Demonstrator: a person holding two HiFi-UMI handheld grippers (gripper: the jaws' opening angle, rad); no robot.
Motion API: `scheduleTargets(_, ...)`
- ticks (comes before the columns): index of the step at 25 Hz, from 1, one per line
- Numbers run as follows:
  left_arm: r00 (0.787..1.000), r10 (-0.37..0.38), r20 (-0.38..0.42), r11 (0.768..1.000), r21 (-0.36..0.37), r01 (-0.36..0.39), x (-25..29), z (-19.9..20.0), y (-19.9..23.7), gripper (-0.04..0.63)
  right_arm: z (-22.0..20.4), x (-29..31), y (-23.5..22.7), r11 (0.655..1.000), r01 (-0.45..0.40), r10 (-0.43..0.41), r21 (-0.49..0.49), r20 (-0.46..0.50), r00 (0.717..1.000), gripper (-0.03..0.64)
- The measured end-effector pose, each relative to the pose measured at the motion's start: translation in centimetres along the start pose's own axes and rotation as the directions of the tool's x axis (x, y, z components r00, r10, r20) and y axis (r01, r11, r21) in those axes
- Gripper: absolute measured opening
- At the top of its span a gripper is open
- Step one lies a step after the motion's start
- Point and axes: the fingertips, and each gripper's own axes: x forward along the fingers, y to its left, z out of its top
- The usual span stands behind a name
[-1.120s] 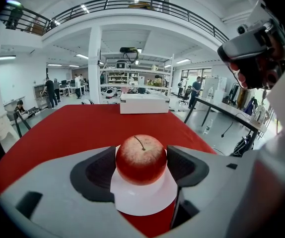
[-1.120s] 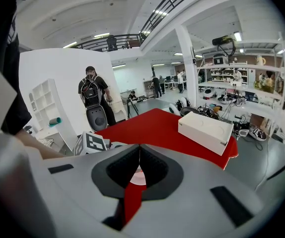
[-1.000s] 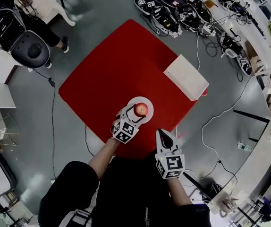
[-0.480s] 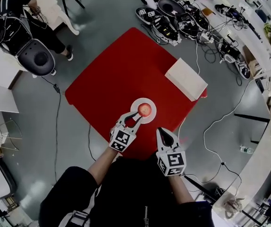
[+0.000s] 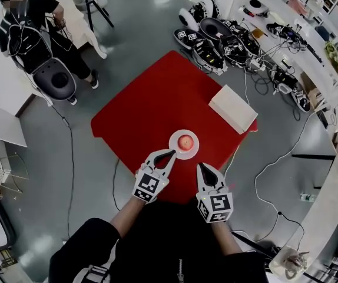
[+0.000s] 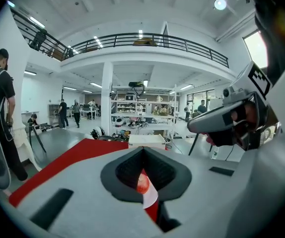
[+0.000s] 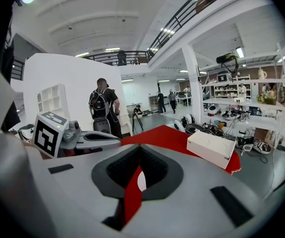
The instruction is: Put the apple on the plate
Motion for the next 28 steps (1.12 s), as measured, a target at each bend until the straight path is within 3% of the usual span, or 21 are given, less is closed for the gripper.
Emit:
scheduleTargets(8, 0.999, -0.018, 0.029, 1.0, 0.021, 0.017, -2.4, 2.7, -1.3, 0.006, 1.1, -1.1, 1.2, 1.0, 0.003, -0.002, -0.013, 0.04, 0.999, 0.011)
scheduleTargets(28, 0.999, -0.033, 0.016, 0.999, 0.014, 0.033, -3.7, 2.6, -1.7, 0.006, 1.3, -1.1, 2.7, 0.999, -0.016, 0.017, -0.045, 0.038, 0.999, 0.009)
